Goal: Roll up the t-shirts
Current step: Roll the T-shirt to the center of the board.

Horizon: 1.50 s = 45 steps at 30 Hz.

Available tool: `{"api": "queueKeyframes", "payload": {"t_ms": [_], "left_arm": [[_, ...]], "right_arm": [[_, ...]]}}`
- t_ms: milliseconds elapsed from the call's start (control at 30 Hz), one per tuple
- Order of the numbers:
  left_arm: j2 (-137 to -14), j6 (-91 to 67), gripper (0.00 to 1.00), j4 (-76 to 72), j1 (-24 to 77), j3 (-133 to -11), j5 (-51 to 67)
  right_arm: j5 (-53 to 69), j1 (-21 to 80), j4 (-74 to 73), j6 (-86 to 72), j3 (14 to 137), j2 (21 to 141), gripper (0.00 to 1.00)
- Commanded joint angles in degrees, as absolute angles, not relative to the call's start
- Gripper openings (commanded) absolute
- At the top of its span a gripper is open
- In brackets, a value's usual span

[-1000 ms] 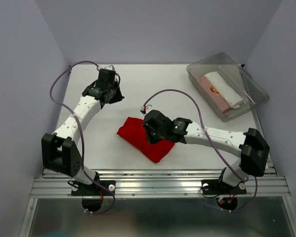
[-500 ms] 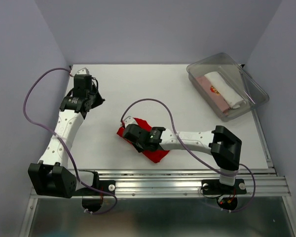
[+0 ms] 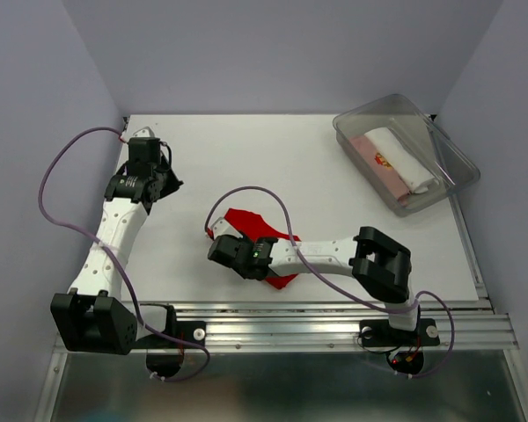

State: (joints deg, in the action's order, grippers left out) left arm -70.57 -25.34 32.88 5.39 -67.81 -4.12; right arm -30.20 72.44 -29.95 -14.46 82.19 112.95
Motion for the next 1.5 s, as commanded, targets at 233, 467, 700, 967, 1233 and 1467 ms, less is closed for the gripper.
{"api": "queueKeyframes", "payload": {"t_ms": [233, 467, 700, 967, 1233, 1467], "left_arm": [[-67.85, -24.52, 0.0, 32.17, 4.83, -66.53, -4.48], [-68.12, -24.26, 0.0, 31.9, 4.83, -66.27, -3.87], [-68.03, -24.17, 0.0, 31.9, 4.66, -65.74, -3.69], [-67.24, -23.82, 0.0, 32.08, 4.66, -65.04, -3.69], [-66.45, -23.73, 0.0, 32.08, 4.48, -64.07, -3.6], [-66.01, -23.73, 0.0, 31.73, 4.48, -63.2, -2.9]], "right_arm": [[-34.98, 73.56, -28.65, -14.06, 83.5, 109.25, 0.49], [-36.21, 73.56, -28.39, -13.36, 83.67, 110.83, 0.57], [-37.26, 73.56, -24.44, -12.04, 80.61, 113.9, 0.6], [-33.93, 73.56, -18.82, -12.74, 76.38, 118.47, 0.65], [-27.08, 69.87, -14.15, -16.7, 71.46, 116.55, 0.2], [-3.72, 62.06, -11.25, -20.82, 68.12, 106.71, 0.01]]}}
